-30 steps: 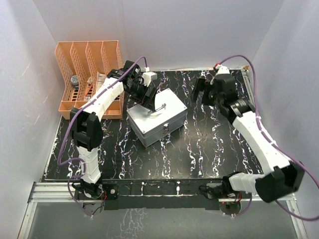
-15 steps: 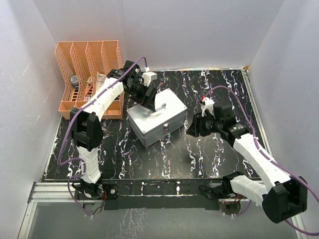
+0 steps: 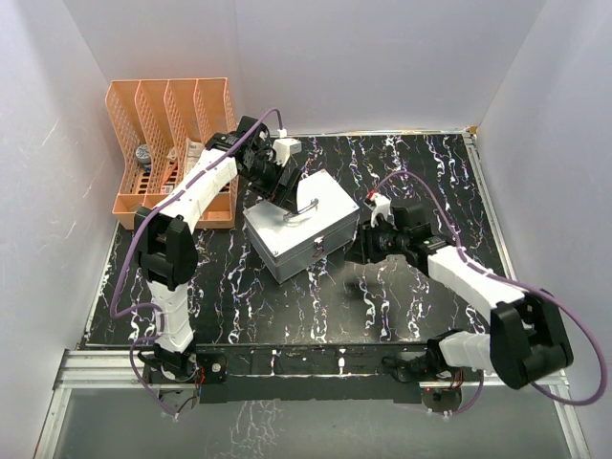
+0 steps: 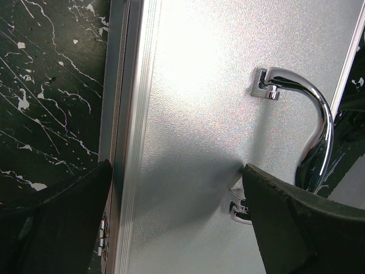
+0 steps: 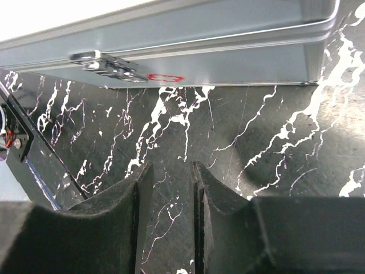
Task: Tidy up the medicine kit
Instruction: Close the medicine box at the center of the board.
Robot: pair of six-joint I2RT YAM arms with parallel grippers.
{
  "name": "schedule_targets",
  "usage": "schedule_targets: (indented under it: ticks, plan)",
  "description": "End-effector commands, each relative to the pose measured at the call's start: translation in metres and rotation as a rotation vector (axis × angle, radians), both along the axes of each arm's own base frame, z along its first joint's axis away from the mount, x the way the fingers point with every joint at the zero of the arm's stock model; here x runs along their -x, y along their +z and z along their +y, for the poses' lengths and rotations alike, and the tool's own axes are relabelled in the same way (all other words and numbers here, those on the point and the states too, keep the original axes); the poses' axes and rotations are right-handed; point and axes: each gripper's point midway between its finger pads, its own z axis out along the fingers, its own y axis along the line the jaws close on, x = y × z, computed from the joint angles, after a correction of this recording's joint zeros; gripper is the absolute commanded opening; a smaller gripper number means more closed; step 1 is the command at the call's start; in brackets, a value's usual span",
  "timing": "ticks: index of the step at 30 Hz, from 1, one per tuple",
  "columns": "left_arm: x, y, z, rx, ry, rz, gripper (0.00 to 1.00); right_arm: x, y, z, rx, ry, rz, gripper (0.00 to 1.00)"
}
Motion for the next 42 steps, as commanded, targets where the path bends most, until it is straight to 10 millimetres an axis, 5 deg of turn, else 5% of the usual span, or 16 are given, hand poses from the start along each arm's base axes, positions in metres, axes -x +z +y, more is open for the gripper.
schedule_targets:
  ticks: [1, 13, 29, 36, 42]
  plan:
    - [0.024, -0.009, 0.002, -0.03, -0.035, 0.087, 0.94, -0.025, 0.013, 0.019, -0.026, 0.069, -0.095, 0.26]
    - [0.023, -0.012, 0.002, -0.036, -0.033, 0.096, 0.94, -0.056, 0.0, 0.04, -0.123, -0.008, -0.066, 0.16]
    - [0.018, -0.013, -0.001, -0.038, -0.038, 0.104, 0.94, -0.047, -0.006, 0.047, -0.234, -0.134, -0.011, 0.15]
    - [0.02, -0.014, 0.0, -0.039, -0.046, 0.109, 0.94, -0.022, -0.008, 0.051, -0.16, 0.061, -0.074, 0.32]
    - [0.022, -0.015, 0.001, -0.042, -0.057, 0.115, 0.94, -0.002, -0.013, 0.039, -0.022, 0.24, -0.151, 0.7]
